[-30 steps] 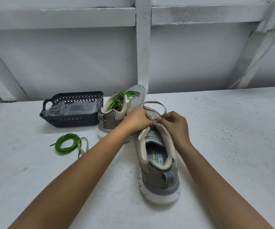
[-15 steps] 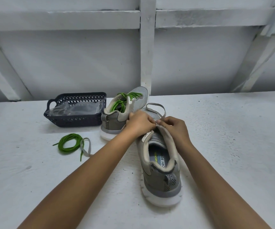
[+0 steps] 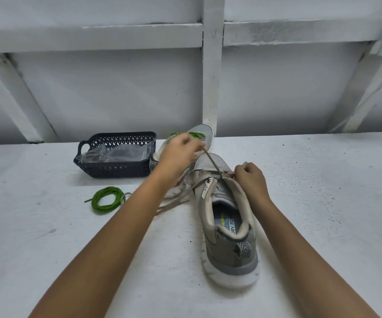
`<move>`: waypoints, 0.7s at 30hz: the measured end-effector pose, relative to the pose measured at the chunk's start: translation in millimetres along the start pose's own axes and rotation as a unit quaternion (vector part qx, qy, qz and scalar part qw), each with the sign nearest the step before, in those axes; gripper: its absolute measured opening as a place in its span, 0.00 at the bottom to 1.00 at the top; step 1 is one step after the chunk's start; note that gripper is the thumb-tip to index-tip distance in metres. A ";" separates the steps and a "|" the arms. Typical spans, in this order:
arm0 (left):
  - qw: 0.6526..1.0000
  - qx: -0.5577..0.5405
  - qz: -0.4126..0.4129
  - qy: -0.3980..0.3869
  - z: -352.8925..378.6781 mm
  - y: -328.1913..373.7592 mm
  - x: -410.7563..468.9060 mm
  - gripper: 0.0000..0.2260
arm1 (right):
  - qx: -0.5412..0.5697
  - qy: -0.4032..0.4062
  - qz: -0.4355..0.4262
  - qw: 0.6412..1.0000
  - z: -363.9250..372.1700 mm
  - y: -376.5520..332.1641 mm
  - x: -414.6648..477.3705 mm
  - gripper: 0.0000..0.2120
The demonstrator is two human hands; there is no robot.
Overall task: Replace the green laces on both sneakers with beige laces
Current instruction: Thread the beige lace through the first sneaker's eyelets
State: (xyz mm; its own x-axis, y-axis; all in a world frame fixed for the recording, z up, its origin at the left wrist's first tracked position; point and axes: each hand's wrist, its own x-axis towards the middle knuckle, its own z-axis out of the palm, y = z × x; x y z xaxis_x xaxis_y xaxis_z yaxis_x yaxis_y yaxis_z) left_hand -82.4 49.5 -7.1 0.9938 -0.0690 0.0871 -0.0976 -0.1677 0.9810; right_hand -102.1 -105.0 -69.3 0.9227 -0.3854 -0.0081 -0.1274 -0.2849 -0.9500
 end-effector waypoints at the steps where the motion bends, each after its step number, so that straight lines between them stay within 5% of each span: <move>1: 0.990 -0.137 -0.030 -0.007 -8.2 5.2 -0.4 0.11 | 0.024 0.000 0.007 1.000 -1.0 -2.5 -2.7 0.06; 3: 0.949 -0.309 -0.064 -0.005 -31.3 11.0 -0.3 0.13 | 0.065 -0.001 0.030 0.997 -3.2 -5.5 -7.6 0.05; 5: 0.948 -0.305 -0.091 -0.016 -60.0 14.9 0.5 0.13 | 0.095 0.000 0.049 0.994 -4.8 -6.5 -10.6 0.05; 9: 0.973 -0.001 -0.155 -0.172 -99.0 24.4 -9.9 0.12 | 0.083 0.011 0.045 0.995 -3.5 -6.6 -13.0 0.05; 13: 0.899 0.368 -0.068 -0.226 -73.9 25.8 -14.8 0.10 | 0.117 0.010 0.056 0.992 -3.1 -7.0 -13.4 0.06; 16: 0.848 0.488 0.071 -0.194 -25.2 21.2 -6.3 0.12 | 0.146 0.028 0.056 0.987 -3.9 -9.5 -15.8 0.09; 21: 0.791 0.563 0.059 -0.235 31.8 2.2 12.1 0.11 | 0.193 0.044 0.081 0.977 -4.6 -10.2 -19.5 0.11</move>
State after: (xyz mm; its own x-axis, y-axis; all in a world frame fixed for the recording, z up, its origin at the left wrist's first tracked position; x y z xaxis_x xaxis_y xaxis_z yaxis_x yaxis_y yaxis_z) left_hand -72.3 17.0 -9.4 0.8711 -0.4619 -0.1665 -0.4354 -0.8835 0.1729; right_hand -120.5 -98.6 -58.0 0.8648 -0.4771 -0.1567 -0.1057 0.1322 -0.9856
